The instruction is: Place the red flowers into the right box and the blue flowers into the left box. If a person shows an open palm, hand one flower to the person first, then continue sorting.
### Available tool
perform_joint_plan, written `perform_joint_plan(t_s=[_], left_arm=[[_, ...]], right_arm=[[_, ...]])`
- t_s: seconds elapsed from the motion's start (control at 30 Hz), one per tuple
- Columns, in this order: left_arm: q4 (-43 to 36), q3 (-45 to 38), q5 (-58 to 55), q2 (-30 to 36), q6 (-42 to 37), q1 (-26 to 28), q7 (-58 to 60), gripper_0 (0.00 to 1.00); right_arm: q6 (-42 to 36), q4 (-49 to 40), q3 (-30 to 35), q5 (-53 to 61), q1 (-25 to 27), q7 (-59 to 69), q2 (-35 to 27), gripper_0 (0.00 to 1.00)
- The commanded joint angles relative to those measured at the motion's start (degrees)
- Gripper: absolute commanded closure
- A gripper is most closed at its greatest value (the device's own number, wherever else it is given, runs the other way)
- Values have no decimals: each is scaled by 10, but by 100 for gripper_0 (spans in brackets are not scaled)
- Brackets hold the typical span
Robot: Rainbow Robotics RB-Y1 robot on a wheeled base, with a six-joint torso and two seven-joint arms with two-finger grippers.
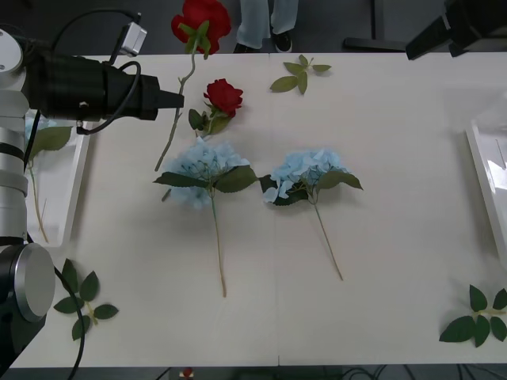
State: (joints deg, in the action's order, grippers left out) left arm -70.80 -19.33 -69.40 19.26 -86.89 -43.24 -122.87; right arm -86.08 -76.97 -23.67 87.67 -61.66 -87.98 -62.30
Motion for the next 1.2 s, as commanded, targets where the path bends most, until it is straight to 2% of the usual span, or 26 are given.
perform_joint_plan(t_s=[0.03, 0.23, 0.4, 0.53, 0.73, 0.83, 0.93, 1.2], left_arm=[[-44, 12, -71, 12, -3, -6, 11, 100], [-79, 43, -176, 11, 13, -8, 55, 100], [-136, 81, -201, 12, 45, -8, 106, 100], [-158, 117, -215, 12, 73, -7, 120, 100], [-172, 171, -231, 12, 111, -7, 113, 100], [-178, 188, -232, 12, 113, -8, 108, 100], [-187, 211, -236, 11, 127, -7, 105, 100], [-199, 283, -253, 12, 189, -7, 100, 100]], right_arm=[[-48, 40, 19, 43, 22, -61, -14, 0], [-70, 62, 65, 127, 94, -184, -12, 0], [-22, 30, 117, 233, 188, -282, -12, 0], [86, -63, 130, 281, 274, -339, -27, 0], [294, -227, 130, 317, 390, -333, -35, 0], [369, -284, 130, 355, 439, -325, -34, 0], [406, -324, 130, 371, 469, -323, -32, 0], [471, -359, 107, 373, 480, -311, 24, 0]])
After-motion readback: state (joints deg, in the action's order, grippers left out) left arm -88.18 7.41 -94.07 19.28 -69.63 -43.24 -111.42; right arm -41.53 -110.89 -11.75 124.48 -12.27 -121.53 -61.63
